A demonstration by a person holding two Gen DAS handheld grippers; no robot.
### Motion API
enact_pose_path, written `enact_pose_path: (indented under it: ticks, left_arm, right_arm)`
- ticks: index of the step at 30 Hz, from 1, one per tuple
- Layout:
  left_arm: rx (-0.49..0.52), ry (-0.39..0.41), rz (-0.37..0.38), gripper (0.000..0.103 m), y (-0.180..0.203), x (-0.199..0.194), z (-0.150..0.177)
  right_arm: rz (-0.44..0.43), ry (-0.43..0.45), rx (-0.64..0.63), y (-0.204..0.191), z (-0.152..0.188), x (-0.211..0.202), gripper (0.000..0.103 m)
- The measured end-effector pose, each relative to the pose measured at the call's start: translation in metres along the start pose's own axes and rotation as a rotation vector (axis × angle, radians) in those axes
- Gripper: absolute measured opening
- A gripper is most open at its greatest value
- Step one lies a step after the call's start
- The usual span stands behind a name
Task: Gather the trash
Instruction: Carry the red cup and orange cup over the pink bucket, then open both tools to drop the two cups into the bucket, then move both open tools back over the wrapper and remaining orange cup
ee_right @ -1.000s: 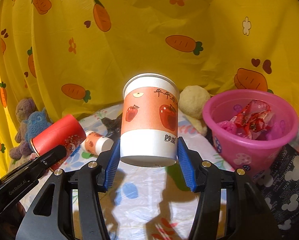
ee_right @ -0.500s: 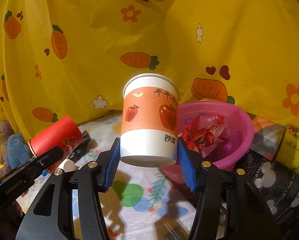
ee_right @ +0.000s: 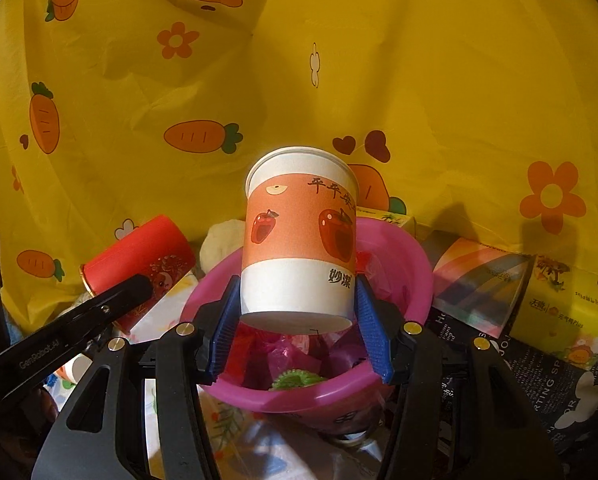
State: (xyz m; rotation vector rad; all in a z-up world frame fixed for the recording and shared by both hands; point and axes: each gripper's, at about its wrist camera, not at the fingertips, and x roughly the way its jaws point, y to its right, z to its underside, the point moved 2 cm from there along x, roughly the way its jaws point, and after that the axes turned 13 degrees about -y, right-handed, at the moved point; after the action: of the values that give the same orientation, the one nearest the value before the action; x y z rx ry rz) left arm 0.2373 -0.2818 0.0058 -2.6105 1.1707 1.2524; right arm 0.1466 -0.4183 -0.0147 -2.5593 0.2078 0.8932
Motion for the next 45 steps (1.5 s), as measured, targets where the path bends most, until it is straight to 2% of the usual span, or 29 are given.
enact_pose_path:
  ticks: [8, 13, 15, 16, 17, 18, 19, 20, 23, 25, 31, 38, 45]
  left_arm:
    - [-0.025, -0.076, 0.031, 0.002, 0.000, 0.048, -0.013]
    - [-0.049, -0.107, 0.069, 0.003, -0.005, 0.059, -0.012]
    - [-0.039, -0.117, 0.075, 0.006, -0.005, 0.060, -0.011]
    - [-0.043, -0.118, 0.069, 0.020, -0.006, 0.059, -0.011]
    - [-0.055, -0.107, 0.063, 0.039, -0.008, 0.056, -0.010]
    - [-0.067, -0.087, 0.064, 0.048, -0.012, 0.051, -0.009]
    - [-0.081, -0.067, 0.055, 0.064, -0.016, 0.047, -0.008]
    - [-0.099, -0.048, 0.035, 0.073, -0.020, 0.042, -0.008]
    - [-0.130, -0.005, 0.013, 0.081, -0.032, 0.026, -0.006]
    - [-0.146, 0.021, -0.008, 0.085, -0.038, 0.016, -0.004]
    - [-0.161, 0.071, -0.050, 0.088, -0.046, -0.010, 0.007]
    - [-0.198, 0.106, -0.126, 0.093, -0.056, -0.042, 0.033]
    - [-0.227, 0.130, -0.275, 0.094, -0.066, -0.079, 0.071]
  right_arm:
    - [0.016, -0.014, 0.002, 0.007, -0.001, 0.013, 0.055]
    - [0.009, -0.027, -0.001, 0.007, 0.000, 0.020, 0.055]
    - [0.004, -0.029, -0.001, 0.006, 0.001, 0.021, 0.055]
    - [-0.001, -0.028, -0.002, 0.006, 0.002, 0.022, 0.055]
    - [-0.009, -0.028, -0.002, 0.006, 0.002, 0.022, 0.056]
    - [-0.019, -0.029, 0.001, 0.006, 0.001, 0.023, 0.056]
    - [-0.029, -0.028, 0.003, 0.006, 0.001, 0.023, 0.056]
    - [-0.034, -0.030, 0.001, 0.006, 0.001, 0.023, 0.060]
    - [-0.031, -0.028, -0.002, 0.005, 0.002, 0.023, 0.071]
    - [-0.037, -0.029, 0.006, 0.006, 0.003, 0.022, 0.071]
    - [-0.023, -0.021, 0.015, 0.006, 0.005, 0.015, 0.071]
    - [0.020, 0.004, -0.035, -0.009, 0.016, 0.002, 0.071]
    - [0.015, 0.021, -0.090, -0.032, 0.037, -0.012, 0.074]
